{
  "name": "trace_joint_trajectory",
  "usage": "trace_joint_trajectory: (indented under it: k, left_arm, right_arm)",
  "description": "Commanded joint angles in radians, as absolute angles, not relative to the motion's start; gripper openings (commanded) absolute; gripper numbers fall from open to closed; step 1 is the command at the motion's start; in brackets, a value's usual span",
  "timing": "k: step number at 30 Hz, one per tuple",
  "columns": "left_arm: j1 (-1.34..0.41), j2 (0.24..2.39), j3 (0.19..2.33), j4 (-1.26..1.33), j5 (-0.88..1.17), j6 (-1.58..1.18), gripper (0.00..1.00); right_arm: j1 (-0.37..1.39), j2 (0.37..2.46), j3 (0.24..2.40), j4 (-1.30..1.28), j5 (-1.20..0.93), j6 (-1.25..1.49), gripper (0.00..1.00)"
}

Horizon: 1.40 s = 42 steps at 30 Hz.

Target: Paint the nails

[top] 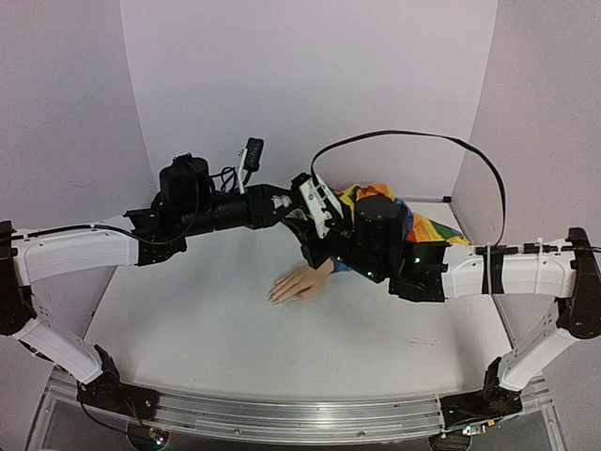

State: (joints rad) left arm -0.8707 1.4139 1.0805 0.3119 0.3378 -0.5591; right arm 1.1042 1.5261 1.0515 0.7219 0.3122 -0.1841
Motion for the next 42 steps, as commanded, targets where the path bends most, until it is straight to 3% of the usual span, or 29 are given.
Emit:
trace_joint_trajectory:
  k: [1,5,8,11,14,17,21,25,26,35,37,42]
  left_arm:
    - [-0.879,1.417,1.139,0.354,0.360,-0.555,0.25]
    - [-0.882,1.416,1.127,0.357,0.407,-0.529,0.02]
    - [-0.883,1.418,1.123,0.357,0.496,-0.477,0.00]
    - [-0.883,1.433,1.137,0.359,0.666,-0.406,0.00]
    - [-0.883,1.452,1.166,0.370,0.966,-0.326,0.00]
    - [-0.895,1.445,1.182,0.388,1.224,-0.263,0.00]
    - [-0.908,1.401,1.176,0.388,1.330,-0.204,0.00]
    - [-0.909,1.387,1.159,0.390,1.231,-0.197,0.00]
    - [-0.909,1.389,1.157,0.389,1.189,-0.212,0.02]
    - [-0.892,1.275,1.051,0.375,0.730,-0.279,0.88]
    - [-0.883,1.255,1.042,0.354,0.591,-0.328,0.95]
    - [-0.861,1.269,1.054,0.324,0.421,-0.521,0.96]
  right_arm:
    - [1.112,1.510,1.095,0.807,0.325,-0.177,0.00]
    - [1.112,1.480,1.080,0.818,0.245,-0.149,0.00]
    - [1.098,1.438,1.067,0.801,0.090,-0.125,0.00]
    - [1.007,1.379,1.047,0.780,-0.311,-0.015,0.00]
    - [0.891,1.335,1.028,0.840,-0.770,0.145,0.00]
    - [0.888,1.306,1.015,0.926,-1.052,0.239,0.00]
    - [0.887,1.244,0.978,0.956,-1.108,0.281,0.00]
    - [0.887,1.203,0.944,0.937,-1.014,0.246,0.00]
    - [0.886,1.199,0.943,0.912,-0.979,0.222,0.00]
    - [0.888,1.219,0.935,0.719,-0.491,0.015,0.00]
    - [0.889,1.236,0.936,0.719,-0.398,0.008,0.00]
    - [0.917,1.310,0.967,0.724,-0.079,-0.046,0.00]
